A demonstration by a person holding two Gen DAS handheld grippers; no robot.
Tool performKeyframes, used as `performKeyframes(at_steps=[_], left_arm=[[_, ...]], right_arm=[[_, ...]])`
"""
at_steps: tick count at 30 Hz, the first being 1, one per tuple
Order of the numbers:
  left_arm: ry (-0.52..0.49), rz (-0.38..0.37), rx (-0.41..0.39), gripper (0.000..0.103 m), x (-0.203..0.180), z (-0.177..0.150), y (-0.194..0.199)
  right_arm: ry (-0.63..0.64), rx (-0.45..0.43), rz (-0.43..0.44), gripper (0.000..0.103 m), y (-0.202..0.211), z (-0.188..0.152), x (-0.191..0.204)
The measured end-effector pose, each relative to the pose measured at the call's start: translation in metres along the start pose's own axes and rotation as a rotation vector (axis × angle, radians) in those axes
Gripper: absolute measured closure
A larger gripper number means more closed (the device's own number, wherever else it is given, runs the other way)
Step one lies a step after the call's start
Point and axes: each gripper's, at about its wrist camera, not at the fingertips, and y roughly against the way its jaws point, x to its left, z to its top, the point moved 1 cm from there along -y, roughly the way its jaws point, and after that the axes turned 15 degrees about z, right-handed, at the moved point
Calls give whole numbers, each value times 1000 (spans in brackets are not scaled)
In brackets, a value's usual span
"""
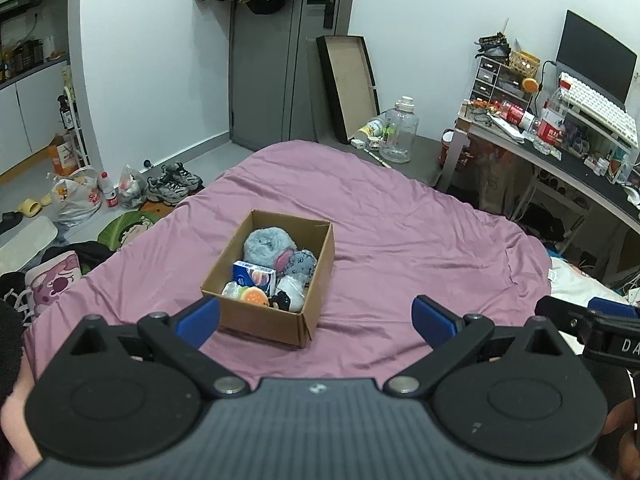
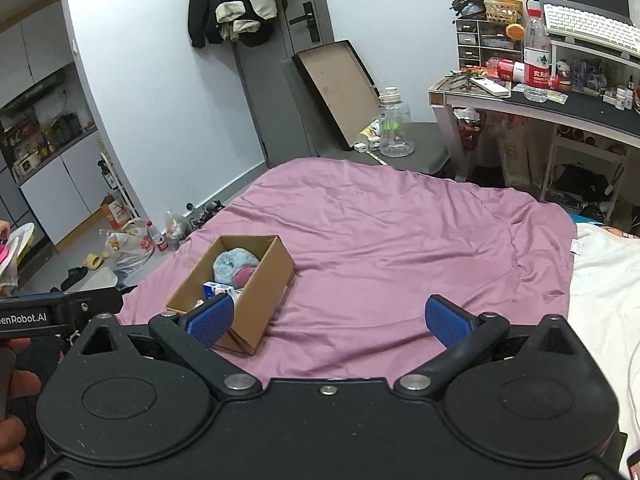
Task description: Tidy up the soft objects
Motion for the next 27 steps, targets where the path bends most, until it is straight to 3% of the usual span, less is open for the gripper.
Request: performKeyframes(at_steps=[27], left_arm=[[-2,42,34,2,2,-1,-9]], right_arm=[[20,13,59,0,-1,-2,7]])
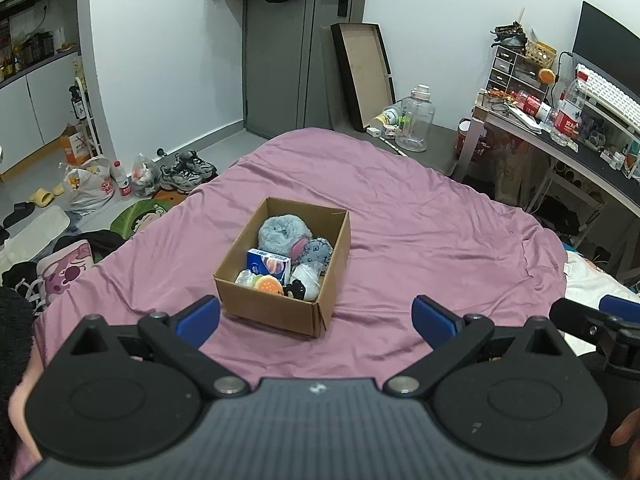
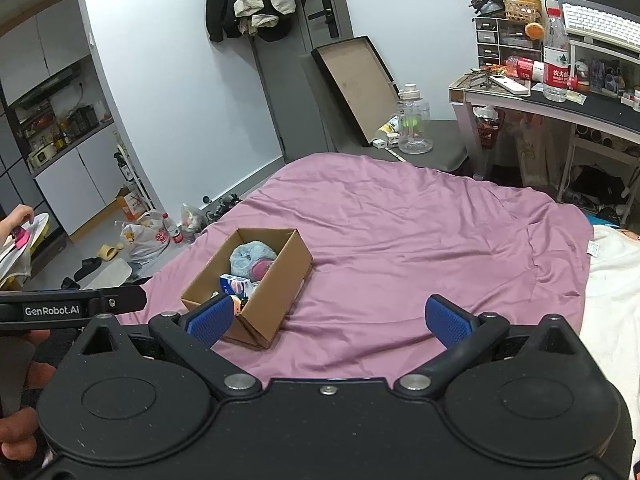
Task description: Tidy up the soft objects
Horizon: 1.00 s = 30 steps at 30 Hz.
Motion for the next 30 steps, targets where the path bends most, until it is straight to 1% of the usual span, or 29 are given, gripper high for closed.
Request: performKeyframes(at_steps=[6,30], left_arm=[[2,1,0,2,0,-1,-2],[-10,-2,-6,2,-1,-2,3]], right_arm=[[-2,10,-4,0,-2,-1,-1],[3,3,-12,0,0,-1,-1]])
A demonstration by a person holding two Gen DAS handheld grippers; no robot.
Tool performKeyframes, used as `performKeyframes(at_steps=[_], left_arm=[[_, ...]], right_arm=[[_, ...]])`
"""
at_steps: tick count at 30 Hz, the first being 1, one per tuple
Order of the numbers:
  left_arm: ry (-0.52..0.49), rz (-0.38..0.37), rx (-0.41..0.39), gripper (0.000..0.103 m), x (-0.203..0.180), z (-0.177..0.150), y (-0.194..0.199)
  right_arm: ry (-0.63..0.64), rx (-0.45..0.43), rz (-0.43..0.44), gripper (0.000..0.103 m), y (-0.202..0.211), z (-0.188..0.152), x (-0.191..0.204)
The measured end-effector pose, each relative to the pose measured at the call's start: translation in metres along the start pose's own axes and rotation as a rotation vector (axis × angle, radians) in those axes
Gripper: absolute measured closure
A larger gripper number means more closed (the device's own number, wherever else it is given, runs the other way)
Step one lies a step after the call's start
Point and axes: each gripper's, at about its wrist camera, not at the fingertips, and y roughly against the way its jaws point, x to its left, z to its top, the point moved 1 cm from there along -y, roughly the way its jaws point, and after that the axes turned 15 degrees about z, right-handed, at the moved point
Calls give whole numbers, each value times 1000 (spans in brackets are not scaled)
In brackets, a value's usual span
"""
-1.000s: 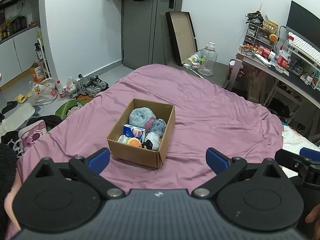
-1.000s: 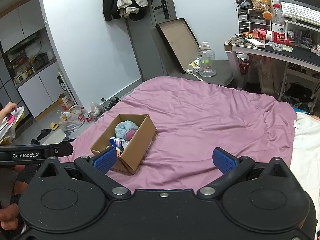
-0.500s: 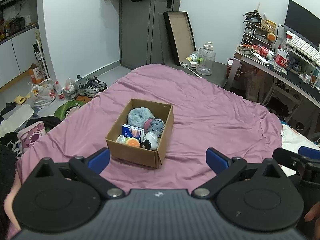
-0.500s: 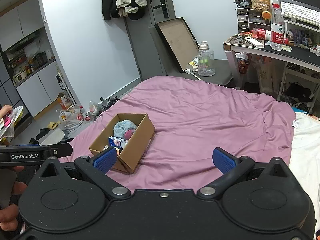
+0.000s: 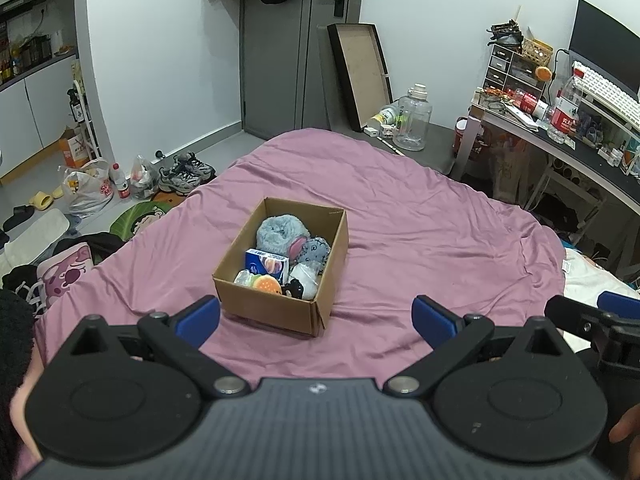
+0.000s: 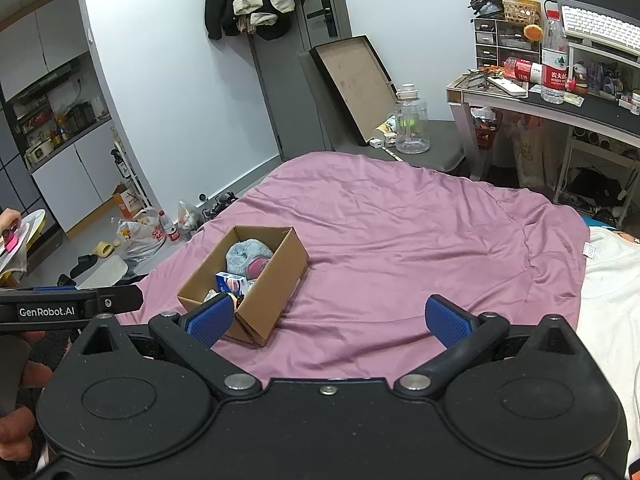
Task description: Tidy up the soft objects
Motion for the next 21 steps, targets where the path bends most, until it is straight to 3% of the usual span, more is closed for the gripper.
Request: performKeyframes(at_steps=[11,14,21], left_arm=[[-4,-4,-10,2,1,-1,4],[0,36,-18,2,1,-1,6],[-11,-2,-13,2,-1,0,3]], right_arm=[[1,-1,1,0,2,1,1],[2,2,4,0,1,1,2],[11,13,6,0,-1,0,2]])
